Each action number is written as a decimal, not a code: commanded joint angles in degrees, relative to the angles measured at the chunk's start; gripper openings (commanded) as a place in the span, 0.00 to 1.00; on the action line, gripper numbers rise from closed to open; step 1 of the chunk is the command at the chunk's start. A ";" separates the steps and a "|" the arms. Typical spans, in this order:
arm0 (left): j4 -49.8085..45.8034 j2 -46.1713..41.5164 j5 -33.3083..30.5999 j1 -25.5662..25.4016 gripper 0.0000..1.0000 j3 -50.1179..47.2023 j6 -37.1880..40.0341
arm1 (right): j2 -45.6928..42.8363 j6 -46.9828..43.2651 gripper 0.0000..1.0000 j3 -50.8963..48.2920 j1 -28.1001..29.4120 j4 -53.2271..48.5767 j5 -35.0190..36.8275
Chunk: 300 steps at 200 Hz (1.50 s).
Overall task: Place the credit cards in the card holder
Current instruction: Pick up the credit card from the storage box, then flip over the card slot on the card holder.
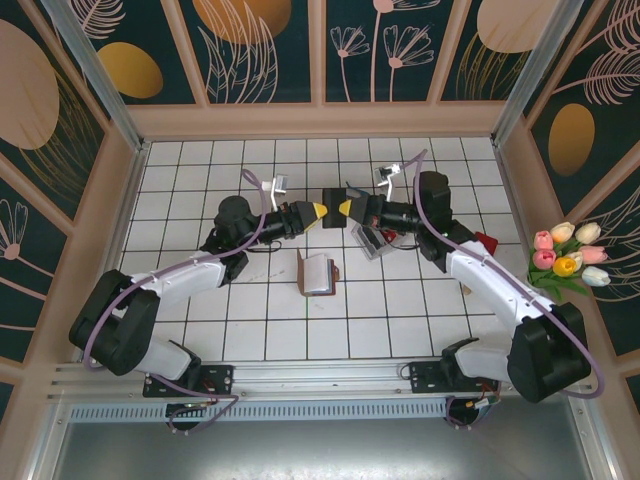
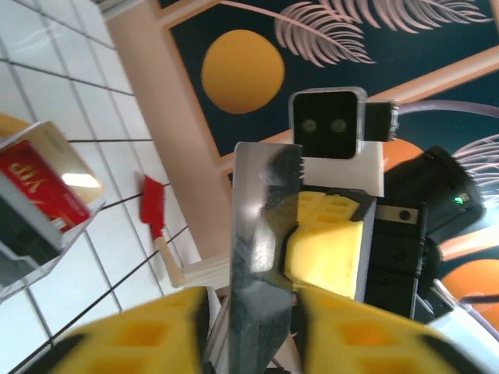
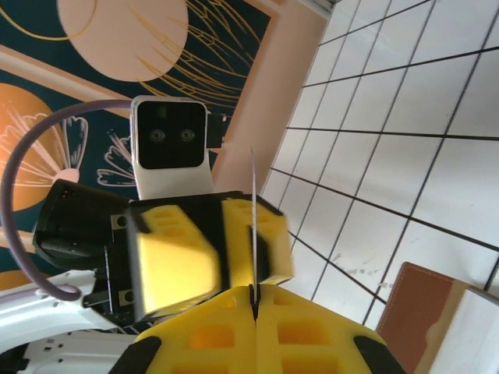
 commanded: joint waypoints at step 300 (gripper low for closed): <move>-48.25 5.96 -28.26 -3.88 0.06 -2.41 26.74 | 18.48 -1.60 0.04 0.40 20.95 -21.77 42.79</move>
